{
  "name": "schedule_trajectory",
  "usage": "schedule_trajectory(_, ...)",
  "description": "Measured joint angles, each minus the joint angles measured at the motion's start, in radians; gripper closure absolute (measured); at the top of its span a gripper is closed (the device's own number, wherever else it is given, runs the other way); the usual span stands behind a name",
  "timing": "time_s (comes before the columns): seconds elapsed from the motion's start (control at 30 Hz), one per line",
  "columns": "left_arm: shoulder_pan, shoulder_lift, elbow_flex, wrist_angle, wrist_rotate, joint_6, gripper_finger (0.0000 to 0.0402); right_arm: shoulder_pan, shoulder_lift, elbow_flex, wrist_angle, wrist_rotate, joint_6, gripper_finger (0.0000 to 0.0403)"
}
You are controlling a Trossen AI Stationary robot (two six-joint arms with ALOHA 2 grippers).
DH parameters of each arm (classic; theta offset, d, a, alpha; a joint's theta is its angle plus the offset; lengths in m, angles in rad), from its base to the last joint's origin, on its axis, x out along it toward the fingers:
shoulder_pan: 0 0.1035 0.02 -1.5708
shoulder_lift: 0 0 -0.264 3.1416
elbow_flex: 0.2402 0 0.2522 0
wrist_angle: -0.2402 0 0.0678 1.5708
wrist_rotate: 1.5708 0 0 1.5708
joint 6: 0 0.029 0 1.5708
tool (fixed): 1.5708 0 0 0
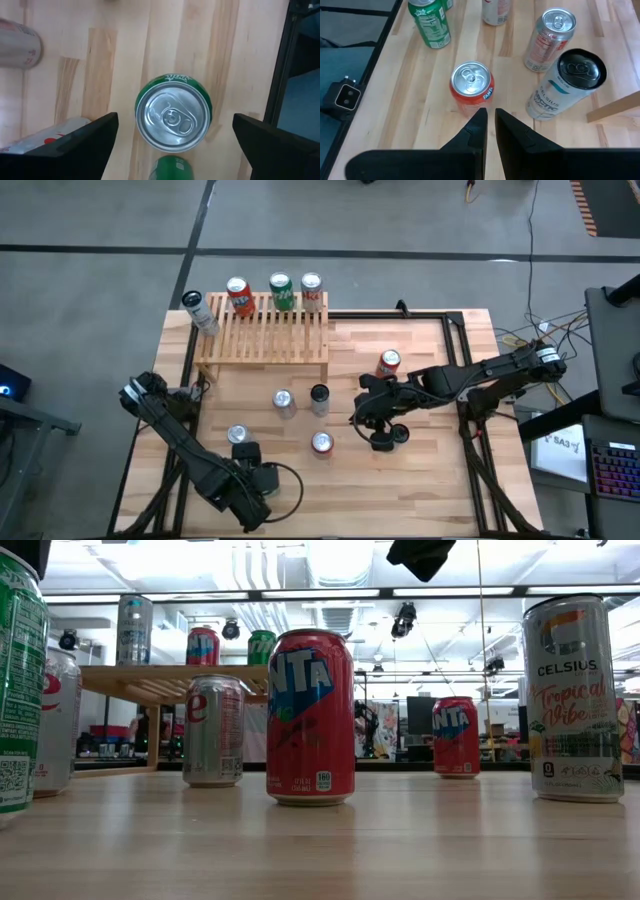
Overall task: Place canned beverage on shelf
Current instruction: Put the right green soda can on the shelf aligned with the other green soda can
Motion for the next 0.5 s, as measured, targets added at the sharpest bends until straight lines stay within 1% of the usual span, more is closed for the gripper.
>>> schedule_trajectory(0.17,0.0,0.01,0.0,0.003,-0.002,0.0,0.0027,0.0,0.0,0.0,0.0,0.0,-0.001,0.0376)
schedule_trajectory(0.5,0.0,0.071,-0.002,0.005,-0.003,0.007,0.0028,0.0,0.0,-0.005,0.0,0.0,-0.002,0.0376)
